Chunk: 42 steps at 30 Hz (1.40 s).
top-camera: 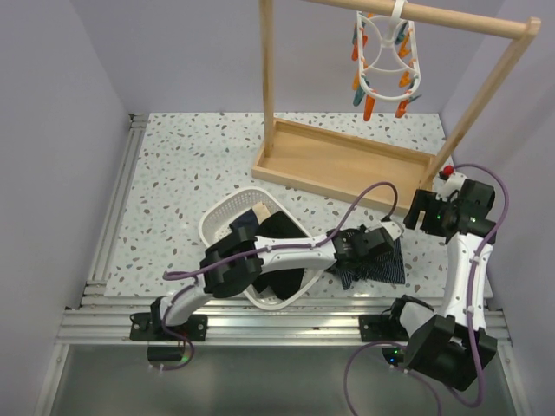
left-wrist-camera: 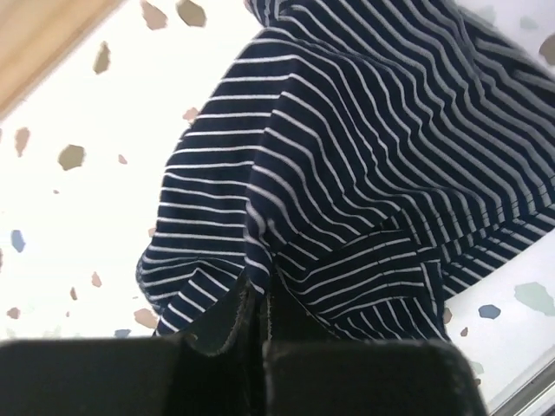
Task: Remove the underwear clipped to the hanger
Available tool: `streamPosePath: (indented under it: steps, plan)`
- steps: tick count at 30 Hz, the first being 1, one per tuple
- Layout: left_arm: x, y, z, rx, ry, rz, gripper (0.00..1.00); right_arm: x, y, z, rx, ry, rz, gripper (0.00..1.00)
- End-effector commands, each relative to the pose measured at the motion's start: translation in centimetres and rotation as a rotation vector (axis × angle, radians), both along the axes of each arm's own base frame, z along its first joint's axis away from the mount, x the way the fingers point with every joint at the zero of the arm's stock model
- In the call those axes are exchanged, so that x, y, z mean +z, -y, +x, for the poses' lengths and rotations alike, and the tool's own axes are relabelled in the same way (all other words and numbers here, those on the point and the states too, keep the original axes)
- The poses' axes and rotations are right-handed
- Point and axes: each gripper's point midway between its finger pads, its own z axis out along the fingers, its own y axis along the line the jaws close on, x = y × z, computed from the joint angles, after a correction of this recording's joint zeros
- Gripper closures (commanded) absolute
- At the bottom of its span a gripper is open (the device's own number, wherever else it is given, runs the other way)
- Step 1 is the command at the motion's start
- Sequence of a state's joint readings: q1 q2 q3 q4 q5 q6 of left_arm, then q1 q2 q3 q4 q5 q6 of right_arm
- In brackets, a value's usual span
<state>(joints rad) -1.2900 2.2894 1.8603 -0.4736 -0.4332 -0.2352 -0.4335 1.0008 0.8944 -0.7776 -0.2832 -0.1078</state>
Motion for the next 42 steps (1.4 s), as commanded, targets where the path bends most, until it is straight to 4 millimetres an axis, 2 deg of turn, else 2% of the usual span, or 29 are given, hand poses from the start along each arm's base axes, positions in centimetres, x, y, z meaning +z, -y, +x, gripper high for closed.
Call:
streamPosePath:
  steps: [1, 3, 4, 6, 7, 9, 10, 11, 12, 13, 15, 18, 20, 21, 26, 27, 29, 30, 33, 34, 40, 41, 42]
  plan:
    - [11.0, 1.1, 1.4, 0.04, 0.129, -0.256, 1.0, 0.9, -0.3, 0.2, 0.014, 0.047, 0.004, 0.18]
    - [14.6, 0.9, 1.6, 0.047, 0.17, -0.346, 1.0, 1.1, -0.6, 0.1, 0.031, 0.059, 0.006, 0.18]
    - [17.3, -0.1, 1.5, 0.058, 0.185, -0.392, 1.0, 1.0, -0.7, 0.1, 0.037, 0.058, 0.009, 0.17]
    - [20.2, -1.6, 1.7, 0.097, 0.218, -0.446, 1.0, 1.2, -0.7, 0.0, 0.035, 0.065, 0.005, 0.17]
    - [21.9, -3.3, 1.4, 0.118, 0.226, -0.479, 1.0, 1.2, -0.8, 0.0, 0.039, 0.064, 0.006, 0.17]
    - [23.5, -5.5, 1.4, 0.158, 0.252, -0.507, 1.0, 1.3, -0.8, -0.1, 0.04, 0.072, 0.004, 0.17]
    - [24.6, -8.0, 1.4, 0.203, 0.278, -0.522, 1.0, 1.3, -0.9, -0.1, 0.042, 0.072, 0.004, 0.17]
    - [25.1, -9.4, 1.5, 0.23, 0.294, -0.525, 1.0, 1.4, -0.8, -0.1, 0.042, 0.074, 0.004, 0.17]
    - [27.3, -11.9, 1.6, 0.276, 0.328, -0.56, 1.0, 1.4, -0.9, -0.1, 0.045, 0.075, 0.004, 0.17]
    - [26.7, -13.4, 1.5, 0.3, 0.335, -0.543, 1.0, 1.4, -0.9, -0.1, 0.045, 0.076, 0.003, 0.17]
    - [27.5, -16.7, 2.0, 0.367, 0.361, -0.53, 1.0, 1.6, -1.0, -0.1, 0.047, 0.085, 0.001, 0.17]
    - [30.3, -22.3, 1.7, 0.439, 0.397, -0.562, 1.0, 2.0, -1.2, -0.1, 0.059, 0.105, -0.004, 0.17]
    - [29.8, -24.7, 1.8, 0.482, 0.41, -0.537, 1.0, 2.0, -1.2, -0.1, 0.06, 0.106, -0.001, 0.17]
    - [29.9, -26.5, 1.7, 0.509, 0.419, -0.531, 1.0, 1.9, -1.2, -0.1, 0.06, 0.106, -0.001, 0.17]
    - [24.1, -31.0, 2.7, 0.606, 0.377, -0.428, 1.0, 1.9, -1.2, 0.0, 0.063, 0.103, 0.003, 0.17]
    - [22.0, -31.4, 2.6, 0.603, 0.355, -0.396, 1.0, 1.9, -1.2, 0.0, 0.063, 0.105, 0.002, 0.17]
    - [20.0, -32.0, 2.8, 0.626, 0.33, -0.383, 1.0, 1.9, -1.2, 0.0, 0.064, 0.103, 0.002, 0.17]
    - [17.8, -31.9, 2.7, 0.618, 0.308, -0.353, 1.0, 1.9, -1.2, 0.0, 0.063, 0.103, 0.003, 0.17]
    - [14.5, -31.6, 2.9, 0.653, 0.264, -0.341, 1.0, 2.0, -1.4, -0.1, 0.075, 0.106, 0.005, 0.17]
    - [12.7, -31.7, 2.7, 0.663, 0.245, -0.323, 1.0, 2.0, -1.5, -0.1, 0.079, 0.107, 0.006, 0.17]
    - [6.2, -31.2, 3.0, 0.702, 0.143, -0.285, 1.0, 2.5, -2.3, -0.3, 0.131, 0.129, 0.019, 0.17]
    - [5.5, -31.2, 3.3, 0.714, 0.13, -0.291, 0.97, 2.6, -2.4, -0.3, 0.136, 0.127, 0.023, 0.17]
    - [4.1, -31.2, 3.0, 0.717, 0.09, -0.281, 0.85, 2.7, -2.5, -0.3, 0.141, 0.128, 0.019, 0.17]
